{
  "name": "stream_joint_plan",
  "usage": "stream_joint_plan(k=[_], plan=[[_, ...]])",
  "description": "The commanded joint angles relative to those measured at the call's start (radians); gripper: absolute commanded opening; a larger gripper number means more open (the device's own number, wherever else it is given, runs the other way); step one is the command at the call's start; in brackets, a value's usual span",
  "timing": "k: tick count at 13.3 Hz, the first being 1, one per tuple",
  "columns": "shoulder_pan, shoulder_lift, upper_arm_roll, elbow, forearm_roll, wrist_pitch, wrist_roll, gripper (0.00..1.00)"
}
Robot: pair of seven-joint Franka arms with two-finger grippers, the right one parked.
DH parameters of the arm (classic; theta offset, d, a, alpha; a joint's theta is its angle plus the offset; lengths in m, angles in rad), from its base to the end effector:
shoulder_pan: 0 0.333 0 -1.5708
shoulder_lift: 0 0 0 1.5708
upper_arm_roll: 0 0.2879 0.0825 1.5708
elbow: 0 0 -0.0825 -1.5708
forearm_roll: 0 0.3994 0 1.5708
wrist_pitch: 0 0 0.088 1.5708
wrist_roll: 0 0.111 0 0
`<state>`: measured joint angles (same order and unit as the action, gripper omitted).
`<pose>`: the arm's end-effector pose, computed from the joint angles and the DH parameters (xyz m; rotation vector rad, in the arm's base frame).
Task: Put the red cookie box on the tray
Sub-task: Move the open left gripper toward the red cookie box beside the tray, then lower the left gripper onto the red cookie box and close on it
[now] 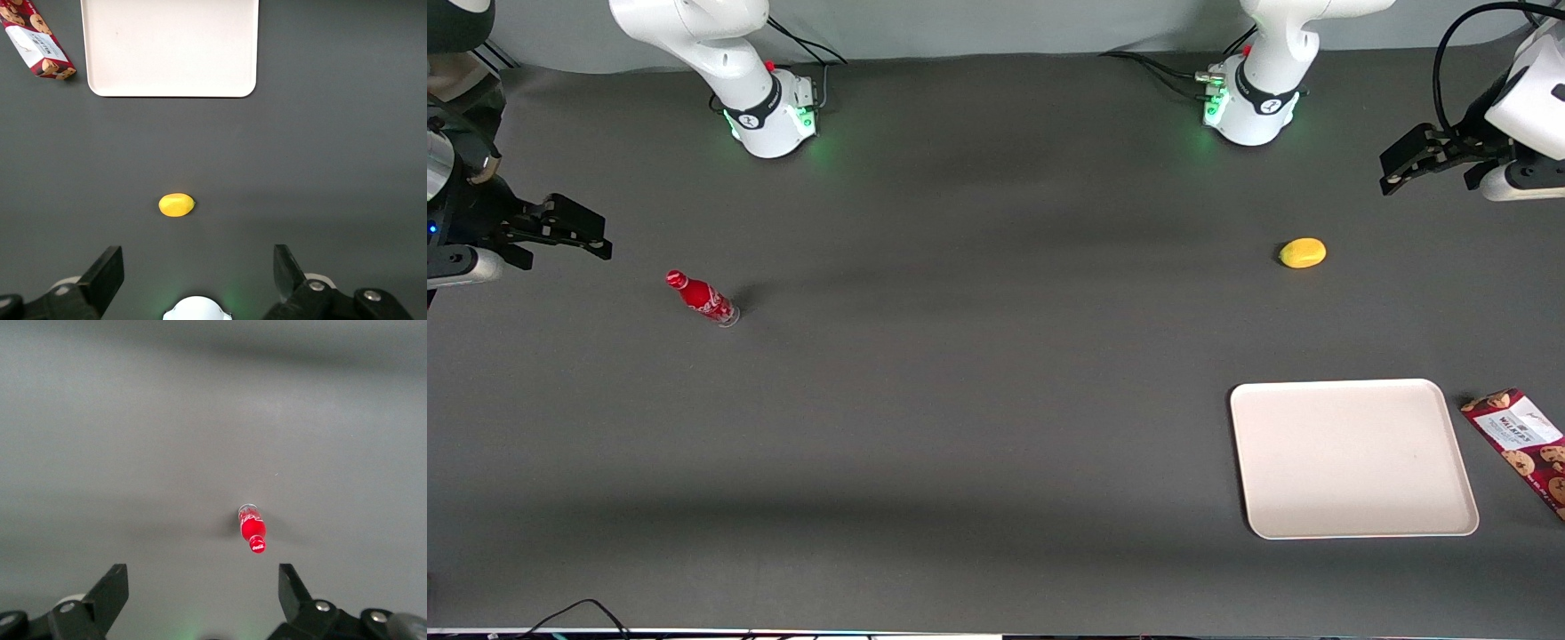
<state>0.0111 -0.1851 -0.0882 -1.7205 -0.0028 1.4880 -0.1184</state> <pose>0.5054 -0.0431 0.6123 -3.1220 -0.0672 0.0727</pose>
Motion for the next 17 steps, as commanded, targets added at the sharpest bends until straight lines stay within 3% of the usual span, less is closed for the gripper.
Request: stream_joint_plan(k=[1, 10, 15, 17], plan=[[-0.016, -0.010, 0.011, -0.005, 0.004, -0.005, -0.007, 1.00], [0.024, 0.035, 0.013, 0.060, 0.004, -0.002, -0.009, 1.00], [0.214, 0.179, 0.016, 0.182, 0.033, 0.041, -0.006, 1.00], [0.271, 0.269, 0.018, 0.214, 0.104, 0.121, -0.010, 1.00]])
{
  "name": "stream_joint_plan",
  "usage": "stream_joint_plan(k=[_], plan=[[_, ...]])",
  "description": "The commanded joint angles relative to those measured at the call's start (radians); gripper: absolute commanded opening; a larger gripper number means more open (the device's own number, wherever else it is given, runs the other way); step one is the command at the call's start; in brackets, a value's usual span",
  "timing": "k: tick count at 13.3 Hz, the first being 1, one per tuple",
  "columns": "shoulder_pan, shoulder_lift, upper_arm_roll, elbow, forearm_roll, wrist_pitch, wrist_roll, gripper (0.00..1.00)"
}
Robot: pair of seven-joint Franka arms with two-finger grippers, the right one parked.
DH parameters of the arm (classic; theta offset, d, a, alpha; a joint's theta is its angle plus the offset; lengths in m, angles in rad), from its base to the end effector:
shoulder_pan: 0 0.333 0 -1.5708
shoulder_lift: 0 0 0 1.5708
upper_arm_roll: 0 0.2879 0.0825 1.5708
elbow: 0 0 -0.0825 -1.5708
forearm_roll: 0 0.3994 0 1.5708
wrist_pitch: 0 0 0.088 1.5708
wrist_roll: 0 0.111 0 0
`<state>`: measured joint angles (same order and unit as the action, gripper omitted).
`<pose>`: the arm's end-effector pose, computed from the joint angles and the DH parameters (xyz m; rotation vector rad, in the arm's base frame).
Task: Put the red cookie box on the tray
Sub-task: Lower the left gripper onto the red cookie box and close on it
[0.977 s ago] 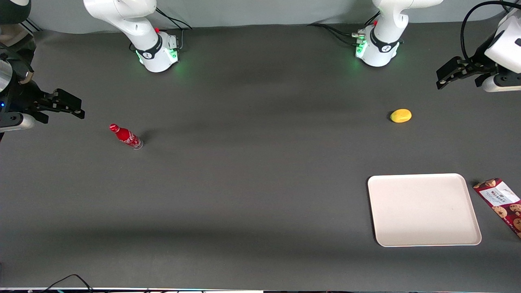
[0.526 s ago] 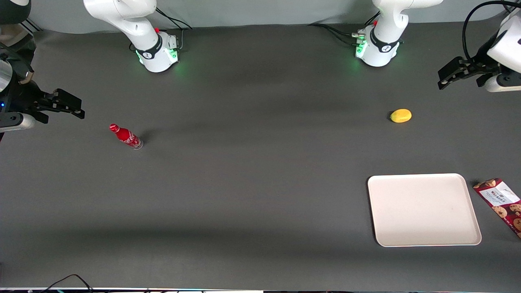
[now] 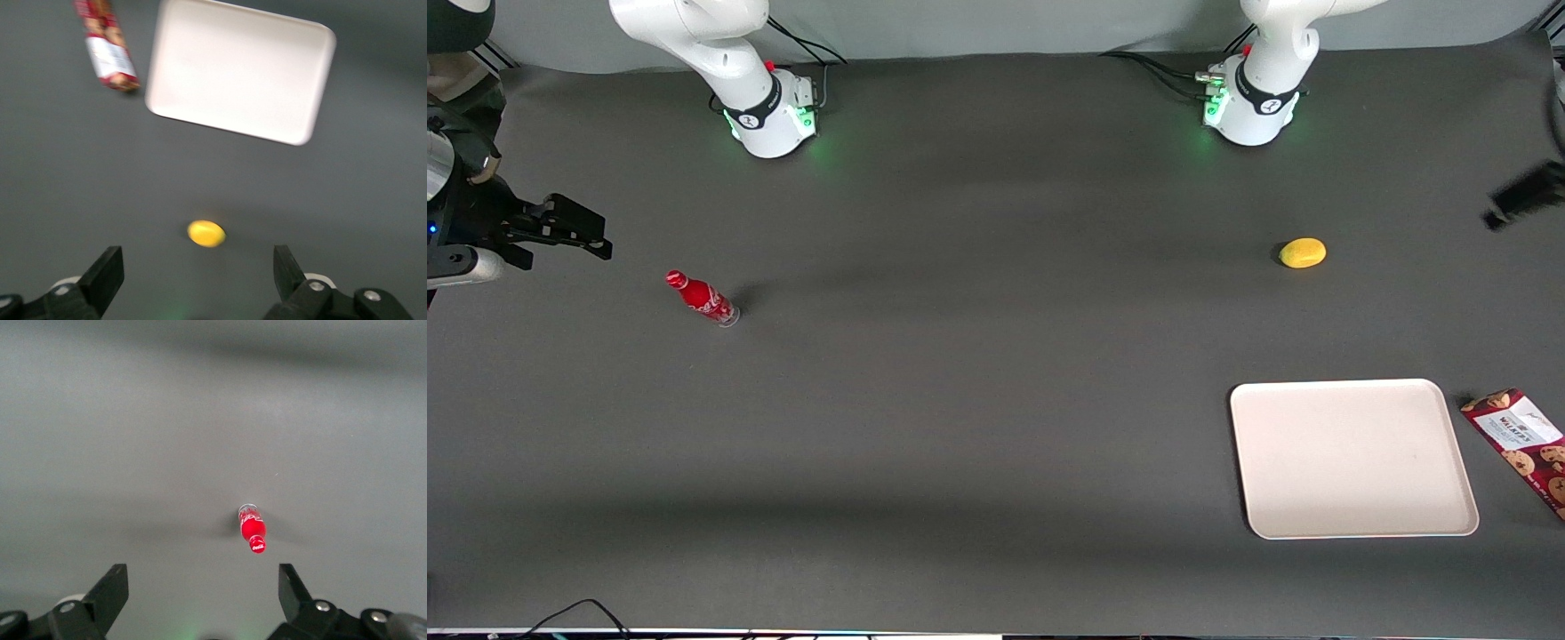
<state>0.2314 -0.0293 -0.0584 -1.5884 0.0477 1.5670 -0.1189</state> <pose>0.5521 0.1014 0.6002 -3.0590 -0.4503 -0.0101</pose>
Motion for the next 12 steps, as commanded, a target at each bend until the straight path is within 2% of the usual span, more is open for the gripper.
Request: stream_joint_plan(k=[1, 4, 8, 12], plan=[[0.078, 0.165, -0.008, 0.091, 0.061, 0.101, -0.008, 1.00], [0.130, 0.322, 0.054, 0.123, 0.049, 0.318, 0.011, 1.00], [0.205, 0.517, 0.068, 0.185, 0.031, 0.539, 0.013, 1.00], [0.236, 0.679, 0.068, 0.240, -0.095, 0.758, 0.057, 1.00]])
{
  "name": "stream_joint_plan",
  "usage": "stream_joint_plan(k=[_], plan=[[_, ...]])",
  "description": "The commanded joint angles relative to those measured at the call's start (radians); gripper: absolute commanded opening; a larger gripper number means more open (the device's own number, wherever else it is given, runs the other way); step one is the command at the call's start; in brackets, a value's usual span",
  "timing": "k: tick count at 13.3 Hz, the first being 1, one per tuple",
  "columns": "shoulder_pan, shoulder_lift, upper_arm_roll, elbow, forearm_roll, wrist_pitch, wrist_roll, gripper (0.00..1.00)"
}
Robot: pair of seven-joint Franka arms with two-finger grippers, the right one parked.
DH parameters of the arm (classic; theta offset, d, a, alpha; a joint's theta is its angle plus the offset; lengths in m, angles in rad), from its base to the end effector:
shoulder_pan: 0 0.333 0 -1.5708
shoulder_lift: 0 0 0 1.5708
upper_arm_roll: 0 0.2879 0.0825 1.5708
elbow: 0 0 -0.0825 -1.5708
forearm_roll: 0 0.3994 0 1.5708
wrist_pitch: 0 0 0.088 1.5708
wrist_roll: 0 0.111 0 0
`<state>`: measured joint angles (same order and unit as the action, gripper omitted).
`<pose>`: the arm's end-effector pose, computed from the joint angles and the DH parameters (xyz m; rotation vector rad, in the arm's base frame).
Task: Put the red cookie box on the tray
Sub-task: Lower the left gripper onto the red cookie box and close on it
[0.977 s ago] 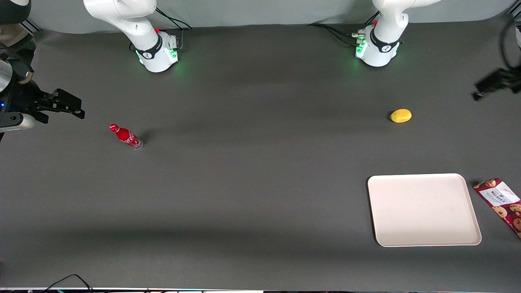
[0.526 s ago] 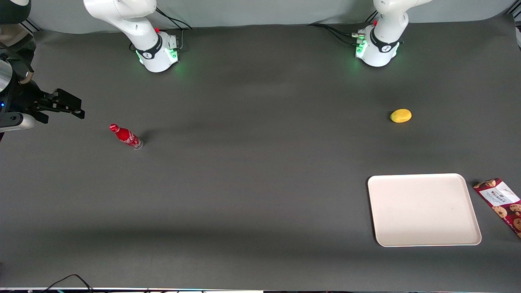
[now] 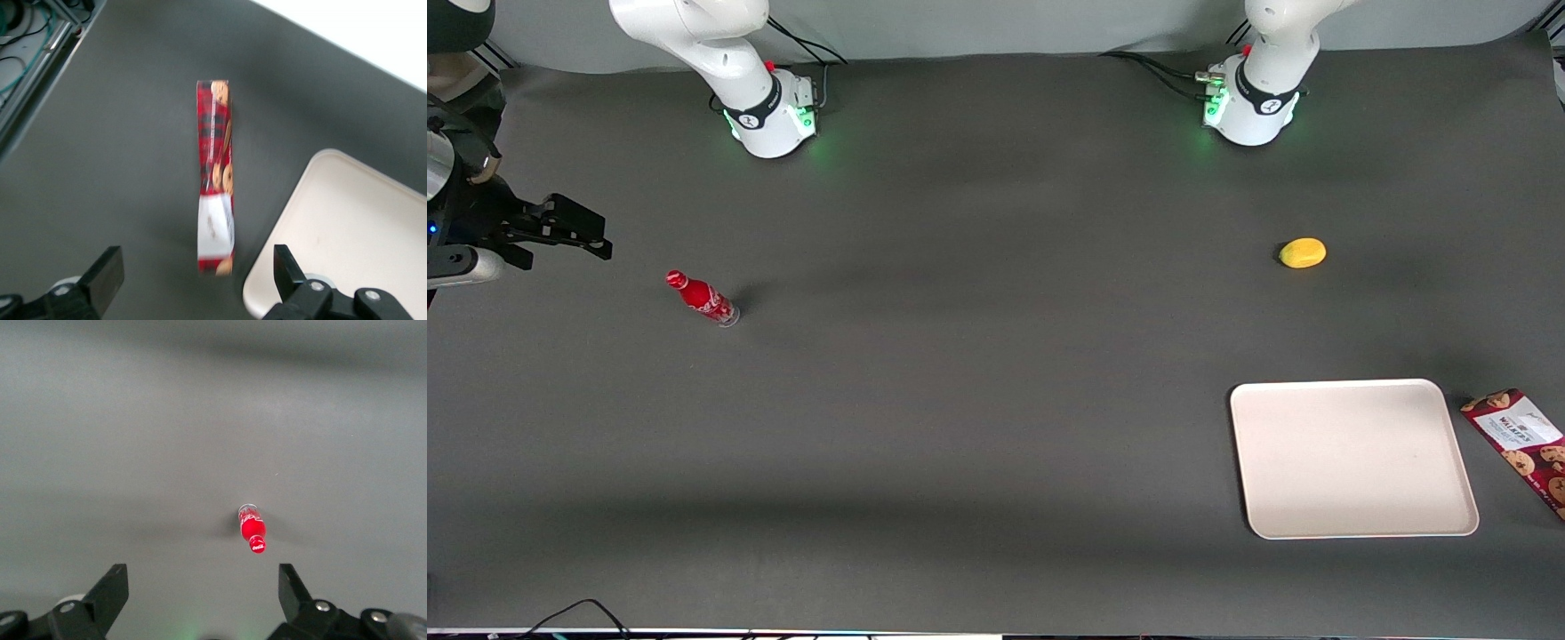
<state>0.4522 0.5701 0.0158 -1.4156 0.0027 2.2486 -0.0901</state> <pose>0.6590 0.3309 0.3611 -2.9407 -0.8346 -0.3940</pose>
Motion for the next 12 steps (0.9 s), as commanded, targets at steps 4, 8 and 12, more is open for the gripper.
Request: stream_joint_plan(k=[4, 8, 12], plan=[[0.023, 0.230, -0.013, 0.092, -0.061, 0.201, 0.102, 1.00], [0.026, 0.286, -0.014, 0.090, -0.084, 0.235, 0.142, 1.00], [0.026, 0.364, -0.013, 0.090, -0.089, 0.336, 0.147, 1.00]])
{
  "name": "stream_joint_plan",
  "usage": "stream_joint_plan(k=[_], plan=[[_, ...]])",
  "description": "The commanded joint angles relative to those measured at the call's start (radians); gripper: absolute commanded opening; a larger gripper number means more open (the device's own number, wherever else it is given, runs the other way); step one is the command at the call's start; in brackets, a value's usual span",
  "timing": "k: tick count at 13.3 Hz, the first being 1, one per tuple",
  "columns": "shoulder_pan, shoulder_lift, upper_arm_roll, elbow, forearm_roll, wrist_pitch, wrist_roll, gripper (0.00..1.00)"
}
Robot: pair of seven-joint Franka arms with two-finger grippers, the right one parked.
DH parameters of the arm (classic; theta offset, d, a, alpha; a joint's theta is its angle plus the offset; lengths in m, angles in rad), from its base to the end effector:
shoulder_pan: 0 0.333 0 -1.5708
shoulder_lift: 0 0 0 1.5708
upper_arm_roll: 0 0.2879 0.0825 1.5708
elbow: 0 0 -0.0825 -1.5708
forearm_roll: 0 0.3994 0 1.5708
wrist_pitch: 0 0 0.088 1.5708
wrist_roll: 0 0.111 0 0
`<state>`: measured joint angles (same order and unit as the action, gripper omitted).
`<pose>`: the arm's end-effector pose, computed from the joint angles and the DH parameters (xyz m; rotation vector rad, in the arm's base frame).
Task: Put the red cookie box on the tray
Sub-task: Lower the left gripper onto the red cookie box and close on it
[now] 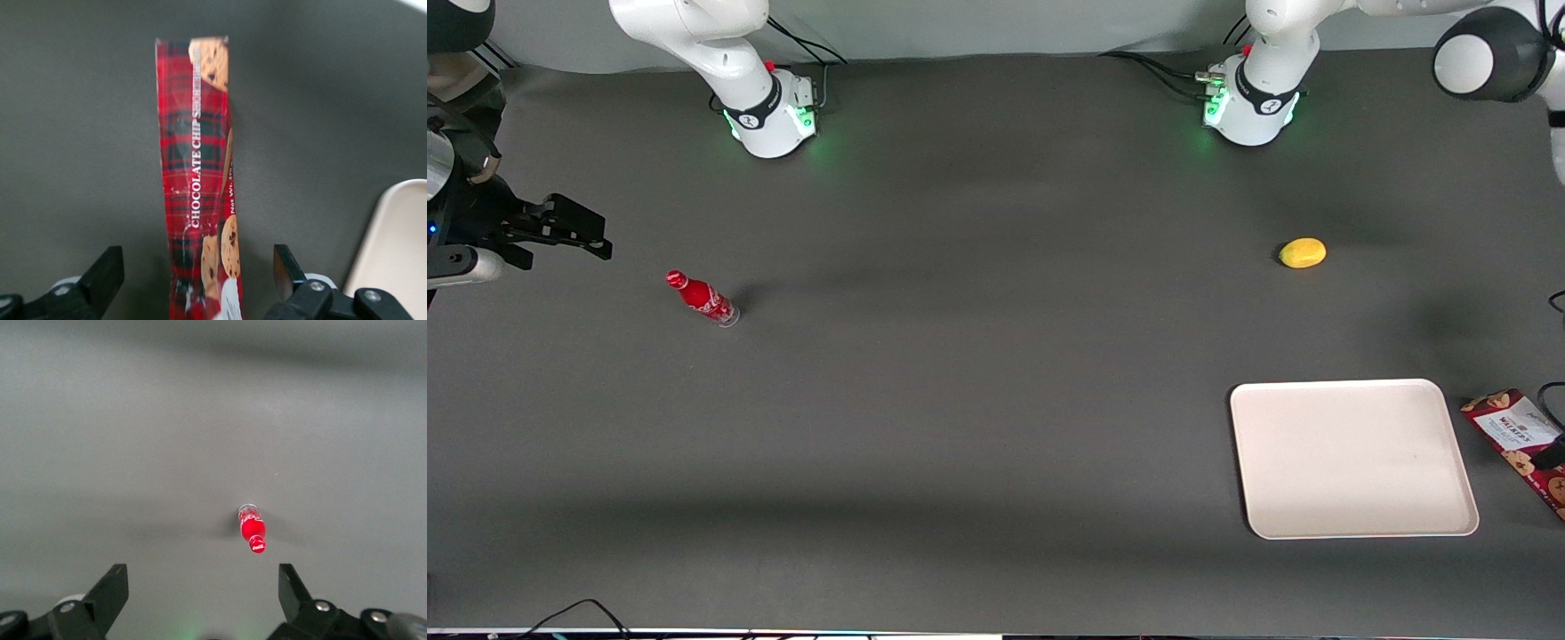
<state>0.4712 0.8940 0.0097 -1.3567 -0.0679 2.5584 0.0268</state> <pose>0.6706 0.3490 0.1829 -2.9701 -0.7587 -0.4753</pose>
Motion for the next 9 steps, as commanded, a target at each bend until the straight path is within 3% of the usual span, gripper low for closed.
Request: stream_joint_plan(k=[1, 2, 3, 4, 6, 9], plan=[[0.007, 0.042, -0.007, 0.031, -0.018, 0.026, 0.030, 1.00], [0.006, 0.048, -0.007, 0.030, -0.017, 0.026, 0.032, 1.00], [0.007, 0.049, -0.007, 0.030, -0.018, 0.028, 0.045, 0.92], [0.007, 0.049, -0.007, 0.030, -0.018, 0.029, 0.064, 0.68], [0.007, 0.048, -0.007, 0.031, -0.018, 0.029, 0.068, 0.04], [0.018, 0.040, -0.011, 0.034, -0.021, 0.026, 0.065, 0.00]])
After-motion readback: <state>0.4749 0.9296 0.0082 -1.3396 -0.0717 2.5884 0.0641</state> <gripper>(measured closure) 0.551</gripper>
